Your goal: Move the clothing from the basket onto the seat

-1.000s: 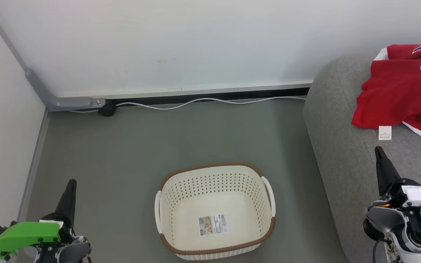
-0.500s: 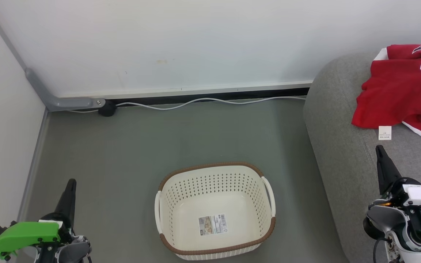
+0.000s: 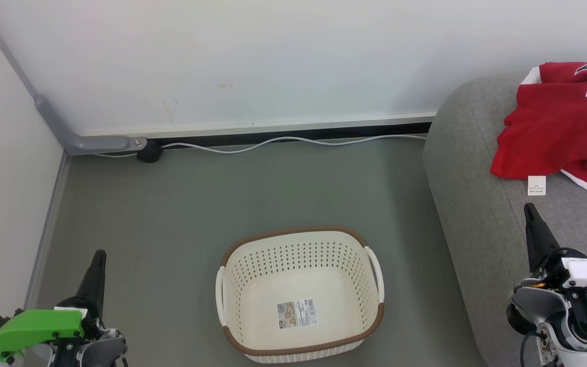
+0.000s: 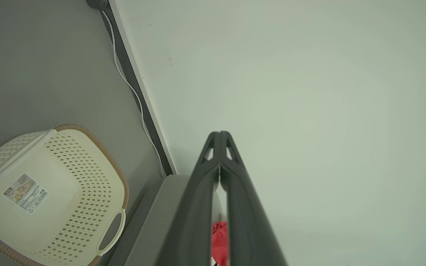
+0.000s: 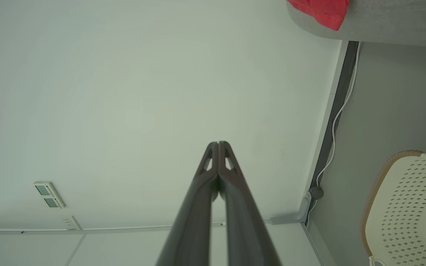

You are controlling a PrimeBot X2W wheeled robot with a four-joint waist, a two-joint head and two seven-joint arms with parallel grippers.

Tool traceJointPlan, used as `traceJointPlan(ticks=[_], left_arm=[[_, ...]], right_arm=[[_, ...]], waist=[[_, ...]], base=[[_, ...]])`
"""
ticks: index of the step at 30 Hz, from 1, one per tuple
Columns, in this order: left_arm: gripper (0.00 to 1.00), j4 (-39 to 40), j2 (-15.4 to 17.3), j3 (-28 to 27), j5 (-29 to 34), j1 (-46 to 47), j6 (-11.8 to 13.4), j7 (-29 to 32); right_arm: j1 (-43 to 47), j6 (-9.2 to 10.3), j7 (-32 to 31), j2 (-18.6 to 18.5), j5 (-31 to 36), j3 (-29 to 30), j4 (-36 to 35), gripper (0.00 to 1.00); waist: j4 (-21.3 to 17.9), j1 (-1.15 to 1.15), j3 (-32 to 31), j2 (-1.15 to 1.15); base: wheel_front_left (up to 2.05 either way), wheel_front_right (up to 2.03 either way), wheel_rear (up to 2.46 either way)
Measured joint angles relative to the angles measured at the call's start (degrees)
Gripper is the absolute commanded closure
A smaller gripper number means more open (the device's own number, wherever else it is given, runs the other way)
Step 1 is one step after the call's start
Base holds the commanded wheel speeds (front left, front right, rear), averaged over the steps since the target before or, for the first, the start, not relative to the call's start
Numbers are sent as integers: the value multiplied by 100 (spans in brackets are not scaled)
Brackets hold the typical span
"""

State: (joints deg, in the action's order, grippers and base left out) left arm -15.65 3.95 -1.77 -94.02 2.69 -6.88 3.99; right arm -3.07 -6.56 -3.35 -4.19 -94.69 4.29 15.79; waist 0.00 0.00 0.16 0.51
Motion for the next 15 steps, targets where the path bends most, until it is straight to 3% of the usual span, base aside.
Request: traceJointPlan(ticks=[15], left_arm=[[100, -20, -1, -3, 0, 2, -1, 5]], right_arm=[[-2, -15, 0, 0, 0, 5, 10, 100]], waist=[[0, 0, -1, 0]], base=[[0, 0, 0]])
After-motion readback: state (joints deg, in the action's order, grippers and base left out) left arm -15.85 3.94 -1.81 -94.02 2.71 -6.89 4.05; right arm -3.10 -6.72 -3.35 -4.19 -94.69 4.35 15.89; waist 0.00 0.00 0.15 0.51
